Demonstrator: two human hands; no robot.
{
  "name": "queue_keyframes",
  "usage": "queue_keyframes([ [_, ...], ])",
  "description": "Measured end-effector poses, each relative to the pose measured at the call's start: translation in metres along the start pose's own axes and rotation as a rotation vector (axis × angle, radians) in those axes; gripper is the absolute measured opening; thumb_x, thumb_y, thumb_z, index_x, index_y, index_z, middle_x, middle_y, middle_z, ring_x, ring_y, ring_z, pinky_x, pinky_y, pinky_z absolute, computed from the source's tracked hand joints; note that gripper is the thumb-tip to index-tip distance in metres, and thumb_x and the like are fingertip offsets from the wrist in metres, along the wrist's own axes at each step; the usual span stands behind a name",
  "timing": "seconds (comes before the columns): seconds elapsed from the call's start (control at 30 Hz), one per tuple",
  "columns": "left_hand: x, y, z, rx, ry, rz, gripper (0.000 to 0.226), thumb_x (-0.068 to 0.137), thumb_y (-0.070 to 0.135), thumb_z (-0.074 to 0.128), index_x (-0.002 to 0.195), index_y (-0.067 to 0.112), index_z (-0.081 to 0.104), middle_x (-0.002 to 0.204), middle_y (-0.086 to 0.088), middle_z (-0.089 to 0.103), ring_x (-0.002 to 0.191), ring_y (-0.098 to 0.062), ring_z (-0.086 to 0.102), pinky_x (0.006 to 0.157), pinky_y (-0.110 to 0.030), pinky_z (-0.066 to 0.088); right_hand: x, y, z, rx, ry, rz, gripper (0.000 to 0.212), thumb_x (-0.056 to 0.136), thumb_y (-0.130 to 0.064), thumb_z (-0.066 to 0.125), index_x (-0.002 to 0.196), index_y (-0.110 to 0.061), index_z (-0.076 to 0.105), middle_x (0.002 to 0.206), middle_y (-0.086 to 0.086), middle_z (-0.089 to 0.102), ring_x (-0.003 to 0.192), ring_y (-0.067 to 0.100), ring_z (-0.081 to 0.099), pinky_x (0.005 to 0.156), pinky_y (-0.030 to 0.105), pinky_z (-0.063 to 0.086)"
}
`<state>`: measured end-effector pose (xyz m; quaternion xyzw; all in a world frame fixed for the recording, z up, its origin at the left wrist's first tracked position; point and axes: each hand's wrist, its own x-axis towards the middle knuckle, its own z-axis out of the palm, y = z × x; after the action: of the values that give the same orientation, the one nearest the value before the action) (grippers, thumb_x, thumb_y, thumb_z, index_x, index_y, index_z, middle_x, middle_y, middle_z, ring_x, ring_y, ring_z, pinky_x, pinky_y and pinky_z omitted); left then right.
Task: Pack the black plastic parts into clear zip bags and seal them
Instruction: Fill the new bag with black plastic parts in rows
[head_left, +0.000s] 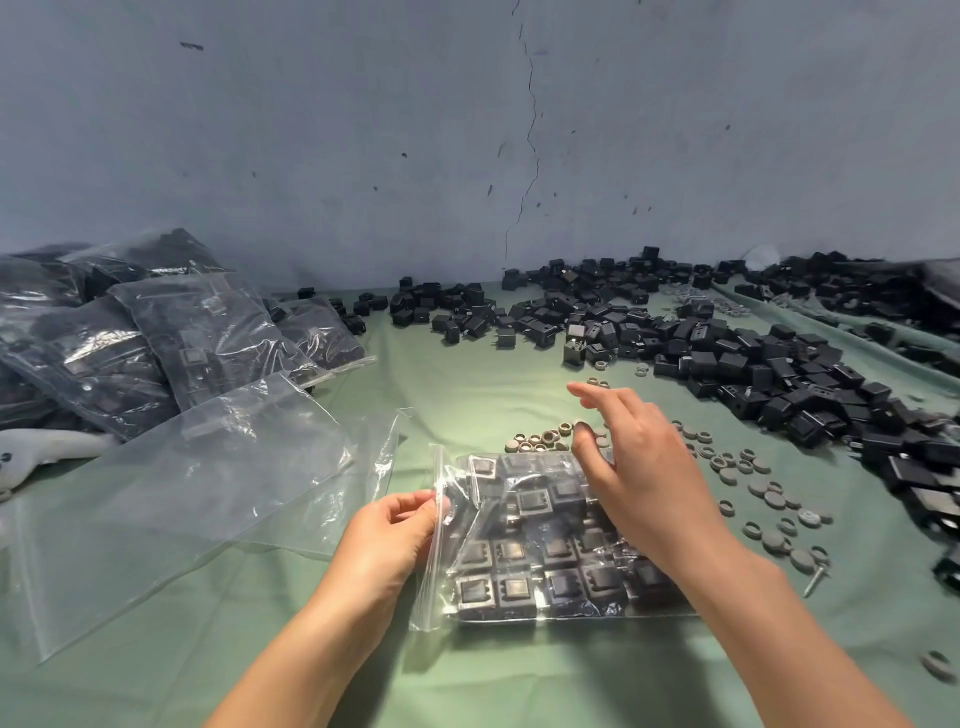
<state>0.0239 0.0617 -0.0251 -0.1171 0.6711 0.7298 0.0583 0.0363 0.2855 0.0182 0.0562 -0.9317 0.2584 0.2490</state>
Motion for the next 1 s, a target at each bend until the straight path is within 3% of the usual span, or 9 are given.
queue_keyframes([
  [0.17,0.006,-0.007,0.005,0.142,0.098,0.075,0.015,0.088,0.025,0.073,0.093,0.012,0.069,0.082,-0.005,0.070,0.063,-0.010,0.064,0.059,-0.022,0.047,0.001,-0.001,-0.002,0.013,-0.009,0.035,0.047,0.101,-0.030,0.046,0.148,-0.025,0.042,0.136,-0.006,0.054,0.125,0.008,0.047,0.111,0.029,0.036],
  [0.3,0.009,-0.007,0.005,0.163,0.124,0.062,0.037,0.098,0.028,0.057,0.087,-0.007,0.067,0.077,-0.009,0.067,0.069,-0.020,0.063,0.076,-0.037,0.054,0.001,0.002,-0.002,-0.010,-0.051,0.062,0.044,0.102,-0.034,0.045,0.146,-0.028,0.044,0.137,-0.008,0.053,0.126,0.009,0.047,0.113,0.034,0.036],
  [0.37,0.006,-0.002,0.004,0.131,0.088,0.075,0.040,0.099,0.038,0.053,0.087,0.003,0.069,0.076,-0.007,0.064,0.071,-0.020,0.060,0.080,-0.039,0.052,0.001,0.002,0.000,-0.029,-0.143,0.043,0.043,0.101,-0.041,0.043,0.143,-0.032,0.046,0.139,-0.011,0.051,0.128,0.006,0.045,0.114,0.032,0.035],
  [0.43,0.002,0.000,0.004,0.237,0.048,0.165,0.039,0.095,0.047,0.056,0.075,0.015,0.065,0.073,-0.001,0.063,0.069,-0.017,0.059,0.074,-0.034,0.050,-0.003,-0.002,0.005,-0.051,-0.297,-0.038,0.051,0.095,-0.053,0.038,0.143,-0.035,0.046,0.143,-0.013,0.048,0.133,0.005,0.041,0.117,0.032,0.031],
  [0.57,-0.003,-0.006,0.010,0.372,0.017,0.311,0.015,0.093,0.027,0.066,0.079,0.023,0.072,0.065,0.008,0.066,0.061,-0.007,0.056,0.068,-0.028,0.051,-0.009,-0.003,0.020,-0.201,-0.507,-0.172,0.058,0.093,-0.065,0.047,0.146,-0.043,0.039,0.157,-0.011,0.031,0.146,0.013,0.023,0.124,0.041,0.014],
  [0.67,-0.001,-0.006,0.011,0.367,0.017,0.338,0.016,0.095,0.018,0.063,0.083,0.024,0.071,0.069,0.007,0.066,0.058,-0.001,0.052,0.060,-0.013,0.044,-0.008,0.001,0.025,-0.243,-0.505,-0.182,0.058,0.094,-0.064,0.046,0.147,-0.044,0.036,0.159,-0.008,0.028,0.147,0.016,0.019,0.123,0.040,0.013],
  [0.8,0.003,-0.005,0.007,0.330,-0.022,0.274,0.018,0.096,0.017,0.061,0.082,0.021,0.073,0.064,0.005,0.054,0.052,0.000,0.044,0.052,-0.012,0.038,-0.012,0.002,0.032,-0.241,-0.501,-0.193,0.057,0.096,-0.064,0.035,0.148,-0.041,0.035,0.159,-0.006,0.027,0.149,0.017,0.019,0.124,0.040,0.010],
  [0.93,0.004,-0.005,0.007,0.279,-0.053,0.233,0.011,0.095,0.016,0.062,0.093,0.020,0.072,0.073,0.004,0.063,0.055,0.002,0.051,0.052,-0.009,0.041,-0.011,-0.001,0.039,-0.270,-0.446,-0.223,0.066,0.093,-0.067,0.017,0.144,-0.033,0.042,0.155,-0.005,0.036,0.147,0.018,0.026,0.124,0.038,0.011],
  [1.0,0.002,-0.005,0.009,0.282,-0.040,0.261,0.010,0.096,0.015,0.061,0.101,0.021,0.067,0.065,0.010,0.064,0.054,0.004,0.053,0.052,-0.009,0.042,-0.010,-0.003,0.042,-0.286,-0.415,-0.236,0.064,0.096,-0.065,0.013,0.138,-0.030,0.046,0.152,-0.004,0.040,0.144,0.018,0.030,0.124,0.039,0.014],
])
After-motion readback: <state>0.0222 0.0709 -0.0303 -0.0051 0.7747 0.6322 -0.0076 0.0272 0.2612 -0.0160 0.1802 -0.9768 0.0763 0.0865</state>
